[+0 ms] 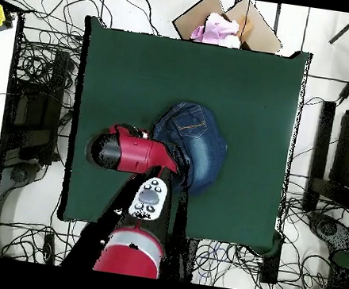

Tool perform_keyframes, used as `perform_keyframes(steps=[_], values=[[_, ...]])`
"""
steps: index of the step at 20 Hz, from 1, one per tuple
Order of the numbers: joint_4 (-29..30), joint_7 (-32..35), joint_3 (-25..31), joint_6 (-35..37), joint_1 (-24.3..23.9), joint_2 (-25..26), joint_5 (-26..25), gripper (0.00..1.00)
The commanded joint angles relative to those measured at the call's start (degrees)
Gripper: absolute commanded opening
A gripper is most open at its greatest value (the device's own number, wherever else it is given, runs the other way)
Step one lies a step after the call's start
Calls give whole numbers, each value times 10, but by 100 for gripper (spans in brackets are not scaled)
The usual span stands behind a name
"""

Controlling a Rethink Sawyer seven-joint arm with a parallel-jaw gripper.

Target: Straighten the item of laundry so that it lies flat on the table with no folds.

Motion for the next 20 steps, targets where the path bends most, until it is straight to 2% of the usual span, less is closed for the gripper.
perform_keyframes(steps=[1,9,13,17,20], values=[[-112,134,-69,-3,52,113,31,100],[-141,177,-113,-56,98,194,72,100],[-140,181,-111,-99,104,223,94,100],[-134,186,-129,-120,127,246,119,100],[-129,177,-128,-131,125,245,127,100]])
